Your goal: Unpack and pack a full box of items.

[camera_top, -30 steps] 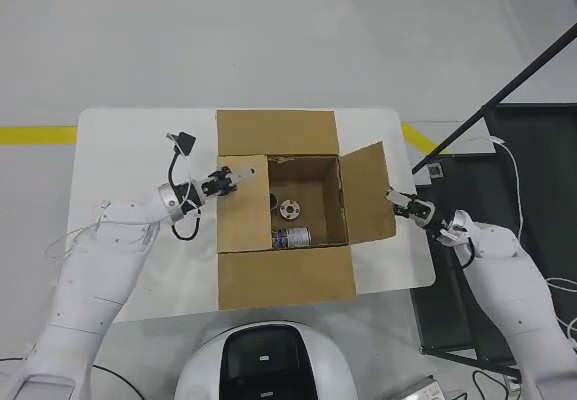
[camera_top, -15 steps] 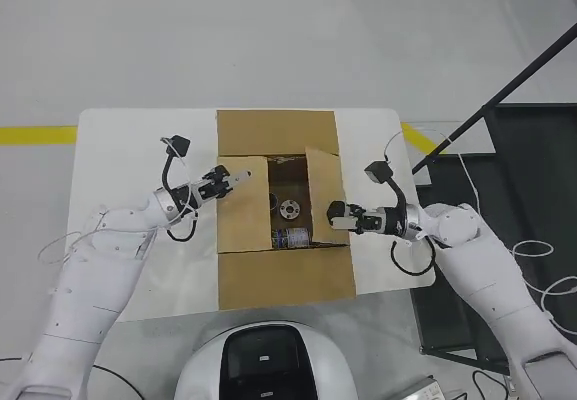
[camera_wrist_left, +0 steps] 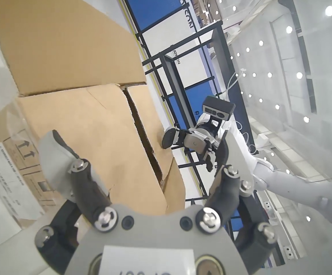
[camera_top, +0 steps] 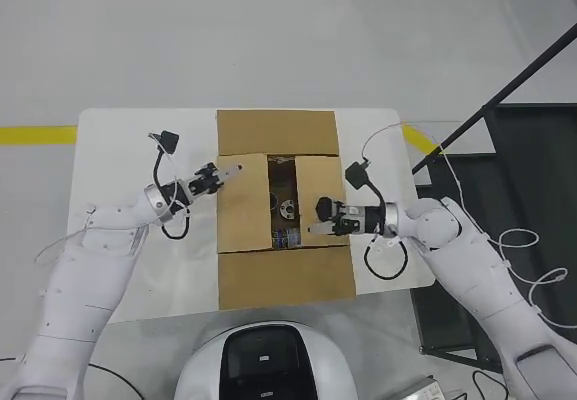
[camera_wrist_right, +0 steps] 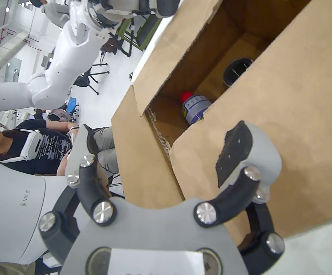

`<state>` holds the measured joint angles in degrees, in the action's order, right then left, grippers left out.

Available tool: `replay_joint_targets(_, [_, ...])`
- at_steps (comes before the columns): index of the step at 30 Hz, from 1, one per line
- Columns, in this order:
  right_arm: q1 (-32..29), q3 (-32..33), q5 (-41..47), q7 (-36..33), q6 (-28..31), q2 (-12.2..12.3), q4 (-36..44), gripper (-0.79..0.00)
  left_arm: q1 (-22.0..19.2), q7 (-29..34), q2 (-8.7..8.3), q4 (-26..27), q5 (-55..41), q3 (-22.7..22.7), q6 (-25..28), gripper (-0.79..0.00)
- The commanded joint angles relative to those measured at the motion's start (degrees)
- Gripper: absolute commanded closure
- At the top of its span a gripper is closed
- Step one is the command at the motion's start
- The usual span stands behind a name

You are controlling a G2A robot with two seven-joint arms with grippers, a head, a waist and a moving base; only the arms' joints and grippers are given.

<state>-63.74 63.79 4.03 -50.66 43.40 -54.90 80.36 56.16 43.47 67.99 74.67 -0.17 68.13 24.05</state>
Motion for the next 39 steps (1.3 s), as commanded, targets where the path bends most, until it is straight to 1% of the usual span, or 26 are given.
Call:
replay_joint_targets(1, [-1.7, 2.4, 3.6, -1.2, 1.5, 0.7, 1.6, -0.785, -0.9, -0.2, -0.1, -0.3, -1.3, 1.0, -0.2, -0.785])
replay_joint_targets(5, [-6.7, 8.7, 9.7, -4.5, 3.1, 2.5, 4.6, -0.785, -4.0, 0.2, -0.16, -2.3, -4.5, 2.6, -0.9, -0.785])
replay_joint_targets(8, [-10.8, 13.6, 11.0, -7.0, 1.7, 3.9, 4.6, -0.785, -7.1, -0.2, -0.01, -5.5, -4.6, 2.6, -0.7, -0.785])
replay_joint_targets(10, [-13.3, 15.8, 11.5, -7.7, 0.3, 4.4, 3.9, -0.785, -9.4, -0.9, 0.25, -8.5, -4.2, 2.0, -0.4, -0.785])
replay_joint_targets(14, [-16.2, 16.7, 11.8, -9.9, -2.5, 4.9, 0.9, -0.785, -13.9, -1.3, 1.19, -15.0, -4.5, -0.6, 0.7, -0.785])
replay_joint_targets(19, [-16.6, 15.3, 13.1, -10.5, -3.1, 4.8, -1.8, -0.785, -18.2, 0.0, 2.5, -22.7, -5.5, -4.0, 4.0, -0.785])
replay_joint_targets(31, [-16.6, 15.3, 13.2, -10.5, -3.0, 4.8, -1.8, -0.785, -18.0, -0.1, 2.49, -22.5, -5.2, -4.0, 3.9, -0.785])
replay_joint_targets(33, [-16.6, 15.3, 13.2, -10.5, -3.0, 4.8, -1.8, -0.785, -16.8, -1.3, 2.17, -20.2, -1.8, -4.1, 2.0, -0.785])
replay_joint_targets(36, [-17.0, 15.4, 12.2, -7.6, -5.7, 4.7, -1.2, -0.785, -15.6, -2.4, 1.88, -17.2, 0.8, -4.1, -2.0, -0.785])
replay_joint_targets(39, [-18.0, 16.2, 10.6, -5.6, -7.6, 4.9, -1.4, -0.785, -15.6, -3.0, 2.2, -17.2, 1.1, -5.0, -4.1, -0.785])
